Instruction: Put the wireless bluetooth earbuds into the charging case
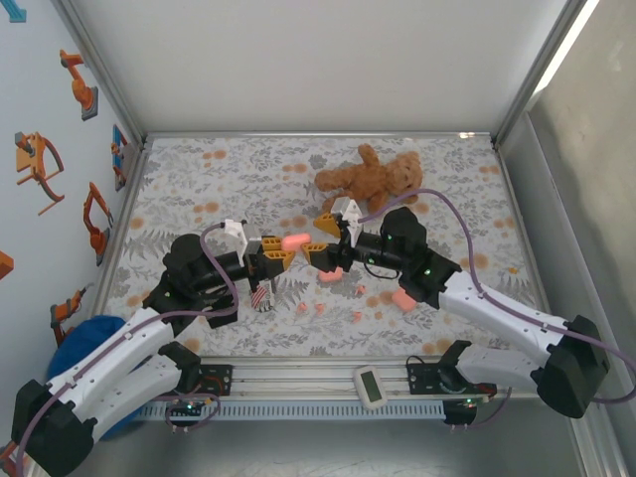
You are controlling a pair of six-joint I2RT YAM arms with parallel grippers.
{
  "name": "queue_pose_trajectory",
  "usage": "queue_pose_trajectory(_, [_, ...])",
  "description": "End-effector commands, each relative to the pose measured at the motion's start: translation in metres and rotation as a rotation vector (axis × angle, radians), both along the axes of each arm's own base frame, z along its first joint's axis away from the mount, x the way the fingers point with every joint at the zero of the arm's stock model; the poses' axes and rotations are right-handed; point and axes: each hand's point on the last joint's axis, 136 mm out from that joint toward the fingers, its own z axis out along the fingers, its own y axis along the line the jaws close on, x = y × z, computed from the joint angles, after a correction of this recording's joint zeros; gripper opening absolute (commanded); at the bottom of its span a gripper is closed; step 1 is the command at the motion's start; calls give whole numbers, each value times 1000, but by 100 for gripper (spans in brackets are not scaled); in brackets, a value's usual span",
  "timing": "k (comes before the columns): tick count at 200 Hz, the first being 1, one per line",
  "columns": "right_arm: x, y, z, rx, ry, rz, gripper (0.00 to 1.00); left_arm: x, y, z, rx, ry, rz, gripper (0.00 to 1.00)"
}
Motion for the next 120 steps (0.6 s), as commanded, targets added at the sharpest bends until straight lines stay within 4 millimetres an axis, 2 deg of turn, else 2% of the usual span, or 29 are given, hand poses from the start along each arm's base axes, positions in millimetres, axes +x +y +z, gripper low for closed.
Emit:
queue_pose_trajectory(1, [7,0,32,61,-50,-39,64,-6,0,5,-12,-52,-19,2])
queue_pose_trajectory(88, [21,-1,46,57,-45,-102,62,-4,1,7,-11,-60,-5,2])
queue_pose_trajectory(120, [12,-2,57,74,-36,-71,62,-3,4,5,-7,-55,15,2])
